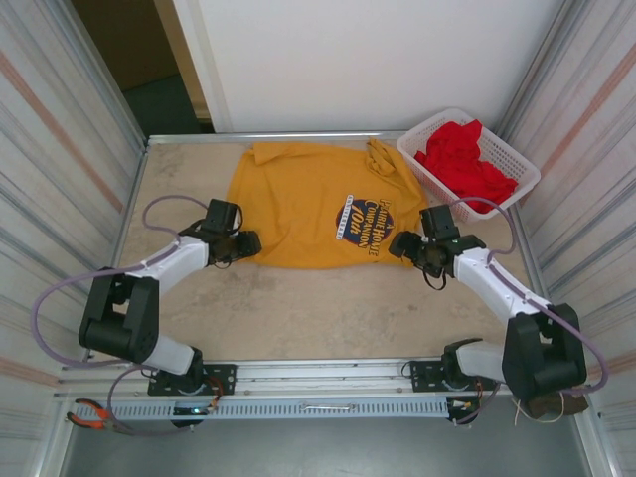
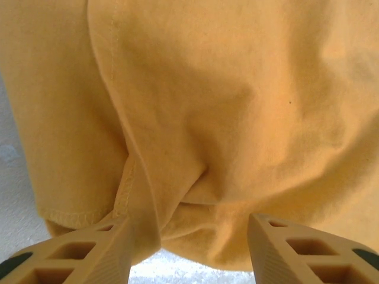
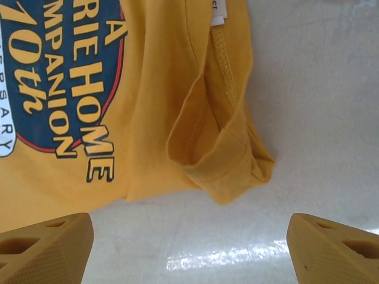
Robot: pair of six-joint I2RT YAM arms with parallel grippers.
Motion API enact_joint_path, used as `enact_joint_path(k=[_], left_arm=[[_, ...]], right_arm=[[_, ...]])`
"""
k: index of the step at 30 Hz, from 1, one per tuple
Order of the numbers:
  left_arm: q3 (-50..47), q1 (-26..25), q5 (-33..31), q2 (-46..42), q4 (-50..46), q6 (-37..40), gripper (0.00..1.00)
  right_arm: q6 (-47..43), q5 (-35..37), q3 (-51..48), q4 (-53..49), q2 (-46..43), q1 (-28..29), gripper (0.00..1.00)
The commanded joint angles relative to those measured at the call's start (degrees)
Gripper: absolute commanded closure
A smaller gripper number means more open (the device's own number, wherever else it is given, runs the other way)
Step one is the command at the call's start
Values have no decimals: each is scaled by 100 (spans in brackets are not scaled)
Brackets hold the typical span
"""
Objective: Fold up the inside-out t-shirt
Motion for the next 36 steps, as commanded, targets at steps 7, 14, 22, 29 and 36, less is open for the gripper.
enact_joint_path(k=[7, 14, 22, 29, 36], left_arm=[[344, -38, -742, 582, 7, 146, 59], [403, 1, -1017, 388, -174, 298, 97], [838, 727, -749, -1019, -729, 599, 100], [1687, 1430, 256, -2020, -1105, 228, 100], [2320, 1621, 931, -2507, -1127, -90, 100]], right_arm=[[45, 57, 51, 570, 635, -52, 20], [-62, -48, 194, 704, 893, -228, 100], [-174, 13, 778, -79, -413, -968, 100], [-149, -305, 1588, -675, -1355, -1775, 100], [-129, -727, 2427, -1008, -1706, -2031, 100]])
